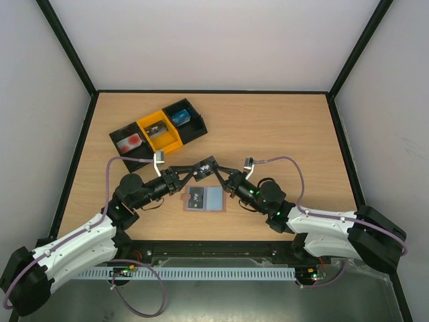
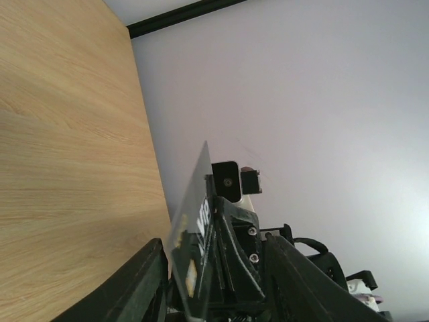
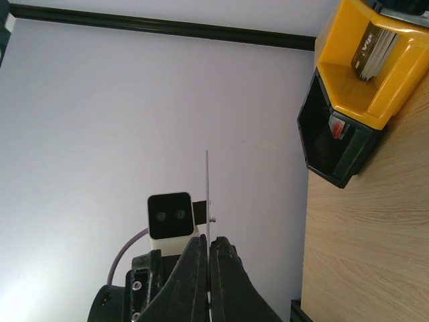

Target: Take the credit cards out of the card holder

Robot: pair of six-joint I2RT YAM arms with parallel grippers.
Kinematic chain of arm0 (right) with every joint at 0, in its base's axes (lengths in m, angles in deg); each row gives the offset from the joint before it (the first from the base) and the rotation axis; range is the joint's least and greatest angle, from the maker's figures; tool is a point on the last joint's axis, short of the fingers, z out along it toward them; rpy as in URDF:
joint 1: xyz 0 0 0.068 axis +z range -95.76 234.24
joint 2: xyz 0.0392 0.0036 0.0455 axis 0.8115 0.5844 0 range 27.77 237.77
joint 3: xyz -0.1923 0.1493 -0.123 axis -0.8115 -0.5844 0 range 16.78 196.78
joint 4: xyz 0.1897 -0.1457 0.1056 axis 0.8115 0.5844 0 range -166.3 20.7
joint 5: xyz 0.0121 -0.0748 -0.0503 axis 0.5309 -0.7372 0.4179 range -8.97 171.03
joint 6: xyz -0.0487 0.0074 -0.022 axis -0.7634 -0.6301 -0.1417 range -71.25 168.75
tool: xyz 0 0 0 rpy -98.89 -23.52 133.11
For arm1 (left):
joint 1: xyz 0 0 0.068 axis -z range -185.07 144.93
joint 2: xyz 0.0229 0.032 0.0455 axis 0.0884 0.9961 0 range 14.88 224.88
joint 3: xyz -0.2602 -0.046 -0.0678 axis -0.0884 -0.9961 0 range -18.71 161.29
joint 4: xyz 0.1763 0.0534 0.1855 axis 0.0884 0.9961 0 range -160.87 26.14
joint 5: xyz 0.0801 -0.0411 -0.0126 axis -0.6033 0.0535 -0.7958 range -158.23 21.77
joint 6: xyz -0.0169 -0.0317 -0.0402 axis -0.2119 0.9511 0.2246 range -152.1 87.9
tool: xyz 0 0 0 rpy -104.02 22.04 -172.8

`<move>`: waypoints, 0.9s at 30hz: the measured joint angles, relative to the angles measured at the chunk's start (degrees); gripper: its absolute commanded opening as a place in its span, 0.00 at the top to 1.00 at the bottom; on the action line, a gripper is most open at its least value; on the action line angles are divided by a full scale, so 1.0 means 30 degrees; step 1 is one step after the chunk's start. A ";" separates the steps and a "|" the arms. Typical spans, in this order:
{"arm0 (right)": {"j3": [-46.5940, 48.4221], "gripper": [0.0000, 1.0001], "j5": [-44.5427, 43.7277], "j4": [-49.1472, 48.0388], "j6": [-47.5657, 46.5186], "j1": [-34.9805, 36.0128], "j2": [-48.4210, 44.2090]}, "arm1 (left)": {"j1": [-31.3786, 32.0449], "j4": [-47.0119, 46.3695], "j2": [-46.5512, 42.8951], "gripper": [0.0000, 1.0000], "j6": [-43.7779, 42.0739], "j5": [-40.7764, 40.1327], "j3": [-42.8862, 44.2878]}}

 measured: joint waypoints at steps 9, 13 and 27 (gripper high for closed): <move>0.0000 0.93 -0.0015 -0.0860 0.0510 0.0007 0.0685 | 0.0000 -0.0787 0.0583 0.97 0.0160 -0.0007 -0.0182; -0.0306 0.76 -0.0080 -0.1042 0.0597 0.0007 0.0605 | 0.0000 -0.0736 0.0576 0.97 -0.0029 -0.0015 -0.0182; -0.1282 0.13 0.0197 0.1384 -0.1239 0.0007 -0.2594 | -0.1763 0.1020 0.0612 0.97 -0.1858 0.1938 0.0226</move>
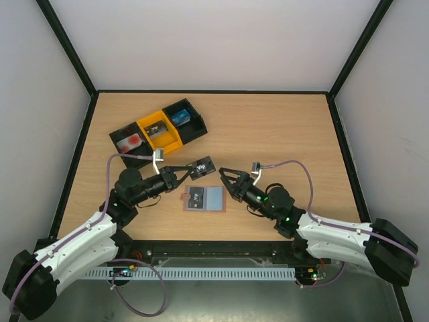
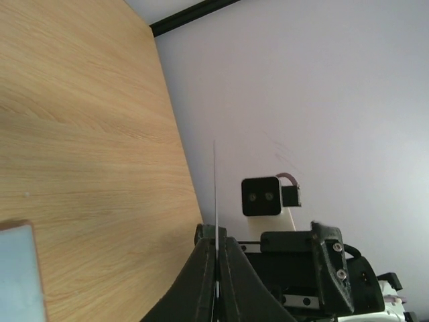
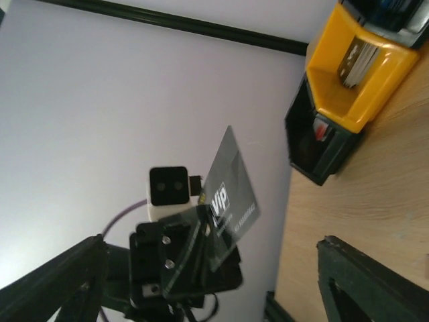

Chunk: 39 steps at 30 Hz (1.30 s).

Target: Take the credit cards out of the card holder

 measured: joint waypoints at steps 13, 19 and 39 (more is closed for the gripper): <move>-0.1035 0.02 -0.1107 0.5238 -0.2528 0.0000 -0.5625 | -0.4932 0.6069 0.1617 0.97 -0.3963 0.2076 0.4146; -0.1042 0.02 -0.1428 0.6637 -0.3184 0.0000 -0.6732 | -0.8102 0.8510 0.3628 0.97 -0.5705 0.2929 0.6295; -0.1093 0.02 -0.1610 0.6717 -0.3810 0.0000 -0.6011 | -1.3580 1.3610 1.3478 0.97 -0.9391 0.2127 1.4061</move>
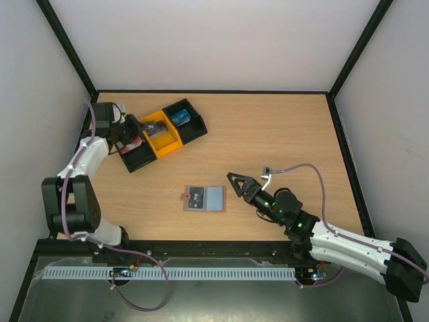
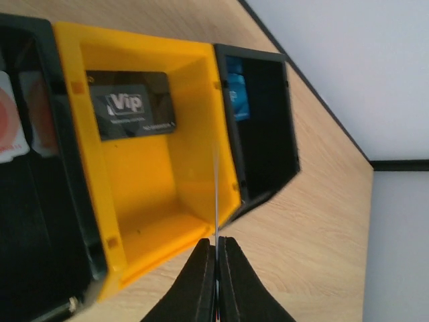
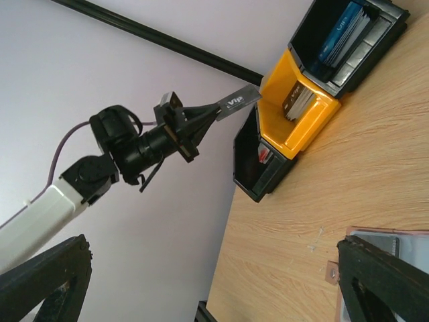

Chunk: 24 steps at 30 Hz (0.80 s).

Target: Take the credit cards out of the card holder

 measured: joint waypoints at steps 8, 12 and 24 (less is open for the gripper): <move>0.0809 0.02 0.0000 0.0233 -0.0437 0.0000 0.0976 | -0.0335 0.0969 0.4204 0.97 -0.0597 -0.0656 0.2739; 0.1311 0.02 -0.0080 0.0590 -0.0823 0.0000 0.1049 | -0.0335 0.1093 0.5639 0.97 -0.0627 -0.0809 0.3905; 0.1749 0.02 -0.0750 0.1545 -0.1603 0.0000 0.1042 | -0.0328 0.1064 0.7366 0.96 -0.0685 -0.1428 0.4721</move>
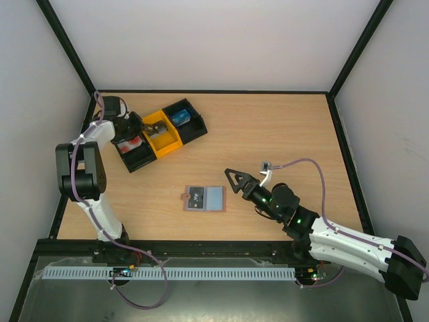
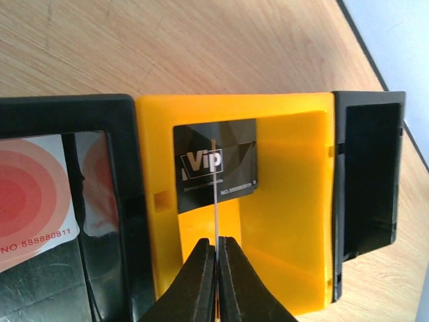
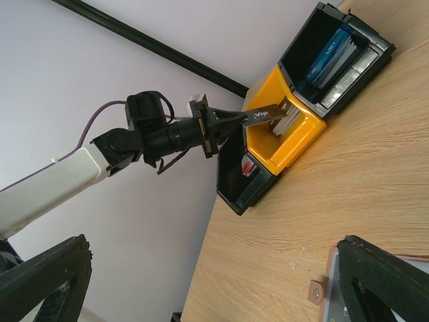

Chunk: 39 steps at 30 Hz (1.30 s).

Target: Take the credit cards out of the card holder

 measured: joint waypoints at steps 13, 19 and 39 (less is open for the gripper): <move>0.0029 0.02 -0.0532 0.0525 -0.0350 0.0000 0.0022 | 0.0168 -0.0029 0.1005 0.95 0.0000 -0.0576 0.0867; 0.0029 0.02 -0.1035 0.0911 -0.0408 0.0000 -0.0619 | 0.0233 0.0015 0.1508 0.94 0.0000 -0.0984 0.1457; 0.0029 0.02 -0.1304 0.1472 -0.0459 0.0000 -0.0809 | 0.0845 0.0168 0.2149 0.97 -0.0080 -0.2113 0.1902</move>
